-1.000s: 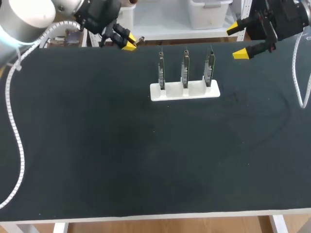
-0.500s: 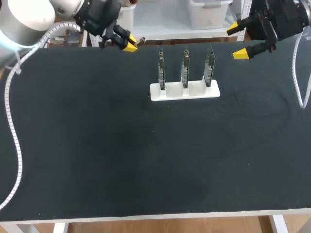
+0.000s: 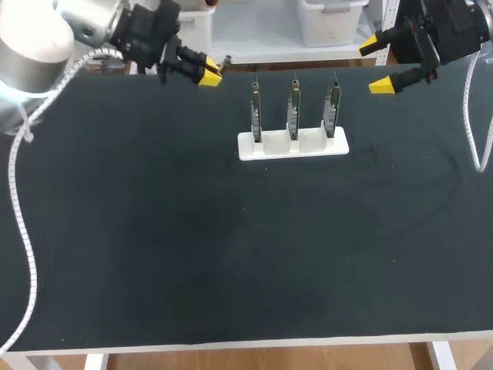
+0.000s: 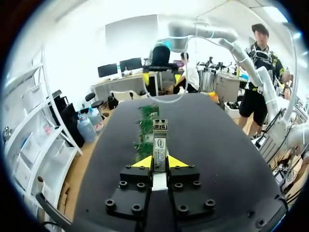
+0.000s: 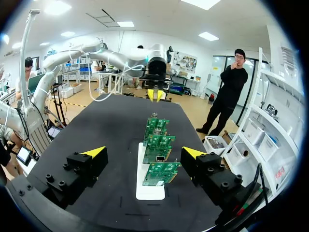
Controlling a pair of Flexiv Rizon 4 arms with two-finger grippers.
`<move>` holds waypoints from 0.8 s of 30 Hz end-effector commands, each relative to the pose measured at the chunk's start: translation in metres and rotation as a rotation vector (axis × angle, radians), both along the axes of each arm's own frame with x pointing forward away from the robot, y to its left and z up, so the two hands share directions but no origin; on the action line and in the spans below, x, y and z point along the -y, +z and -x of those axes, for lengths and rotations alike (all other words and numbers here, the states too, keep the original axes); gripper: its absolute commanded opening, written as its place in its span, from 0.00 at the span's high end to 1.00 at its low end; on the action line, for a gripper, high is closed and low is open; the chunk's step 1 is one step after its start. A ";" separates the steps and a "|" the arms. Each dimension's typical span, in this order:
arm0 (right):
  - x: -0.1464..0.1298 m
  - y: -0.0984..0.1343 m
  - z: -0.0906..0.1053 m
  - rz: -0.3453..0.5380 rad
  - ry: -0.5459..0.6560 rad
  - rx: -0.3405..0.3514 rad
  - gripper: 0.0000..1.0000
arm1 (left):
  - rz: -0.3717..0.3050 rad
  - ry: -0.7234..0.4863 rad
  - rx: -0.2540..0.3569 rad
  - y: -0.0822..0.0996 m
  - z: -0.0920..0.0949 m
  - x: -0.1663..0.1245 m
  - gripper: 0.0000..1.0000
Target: Pick up the optical module with the left hand, and insert it into the network port with the right hand.
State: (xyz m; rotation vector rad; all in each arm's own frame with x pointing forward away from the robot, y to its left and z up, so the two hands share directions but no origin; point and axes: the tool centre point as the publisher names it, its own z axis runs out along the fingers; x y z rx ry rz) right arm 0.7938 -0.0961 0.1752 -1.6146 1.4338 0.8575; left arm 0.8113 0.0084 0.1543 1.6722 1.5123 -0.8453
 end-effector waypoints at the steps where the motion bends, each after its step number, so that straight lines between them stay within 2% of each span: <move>1: 0.000 0.000 0.002 0.001 -0.003 0.002 0.00 | 0.035 0.059 0.046 -0.004 0.013 0.012 1.00; 8: 0.000 0.000 0.002 0.001 -0.003 0.002 0.00 | 0.087 0.023 0.082 0.019 0.011 0.028 1.00; 11: 0.000 0.000 0.002 0.001 -0.003 0.002 0.00 | 0.136 -0.019 0.106 0.026 0.008 0.035 1.00; 17: 0.000 0.000 0.002 0.001 -0.003 0.002 0.00 | 0.182 -0.040 0.093 0.022 0.007 0.049 1.00; 24: 0.000 0.000 0.002 0.001 -0.003 0.002 0.00 | 0.221 -0.085 0.104 0.019 0.001 0.078 1.00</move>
